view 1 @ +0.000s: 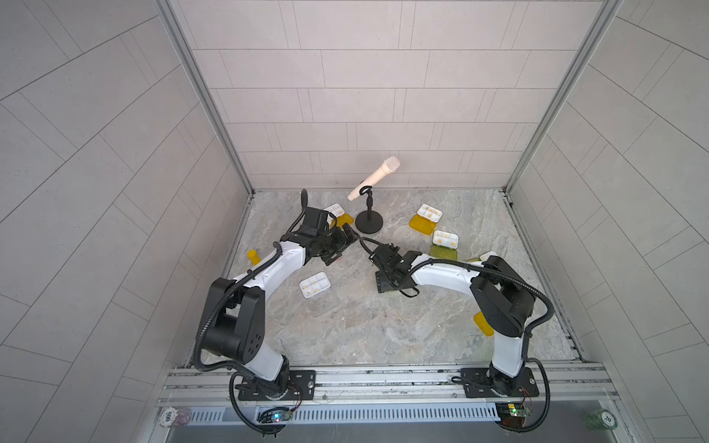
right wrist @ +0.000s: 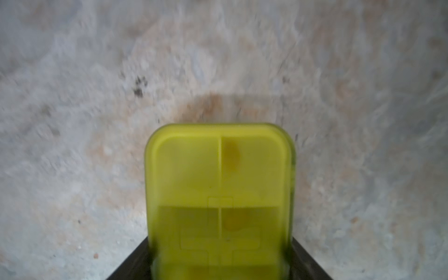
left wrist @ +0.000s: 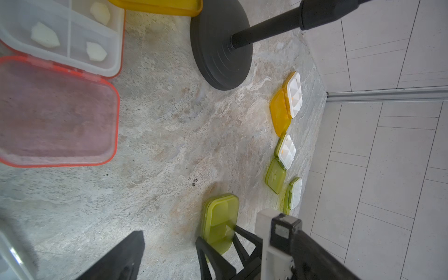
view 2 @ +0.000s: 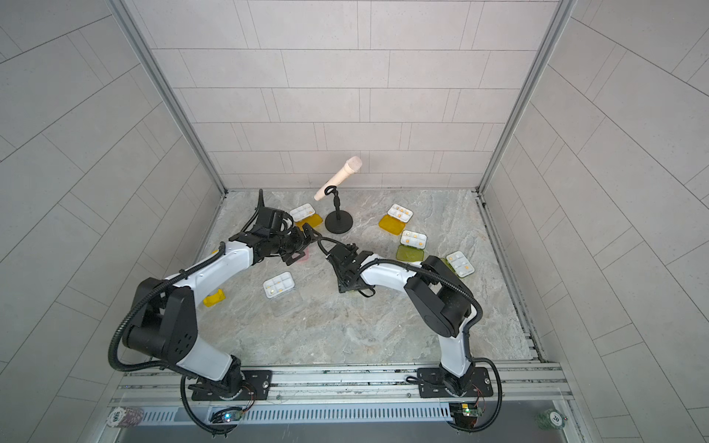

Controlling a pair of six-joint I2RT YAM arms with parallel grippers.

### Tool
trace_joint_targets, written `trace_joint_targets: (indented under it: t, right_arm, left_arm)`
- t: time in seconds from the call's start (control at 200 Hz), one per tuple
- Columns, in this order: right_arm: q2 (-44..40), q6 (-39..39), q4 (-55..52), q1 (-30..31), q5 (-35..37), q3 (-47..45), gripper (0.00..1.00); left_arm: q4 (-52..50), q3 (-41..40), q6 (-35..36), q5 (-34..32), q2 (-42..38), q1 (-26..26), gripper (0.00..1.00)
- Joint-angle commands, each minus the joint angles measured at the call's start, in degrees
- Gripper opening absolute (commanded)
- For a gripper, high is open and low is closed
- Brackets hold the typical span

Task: Close pillboxes
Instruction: Move the pillbox to the center of the board.

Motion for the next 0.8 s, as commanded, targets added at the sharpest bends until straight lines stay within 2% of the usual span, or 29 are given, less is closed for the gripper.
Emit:
trace_joint_targets:
  t: [0.0, 0.22, 0.796]
  right_arm:
    - [3.60, 0.87, -0.96, -1.83, 2.48, 6.17, 0.73]
    - [10.66, 1.77, -2.46, -4.56, 2.40, 13.81, 0.72]
    - [19.42, 1.79, -5.63, -7.05, 3.45, 22.19, 0.76]
  left_arm:
    - [1.04, -0.85, -0.50, -0.28, -1.53, 0.47, 0.99]
    - [1.14, -0.87, -0.59, -0.24, -1.93, 0.50, 0.99]
    - [1.49, -1.14, -0.81, -0.17, -2.69, 0.50, 0.99]
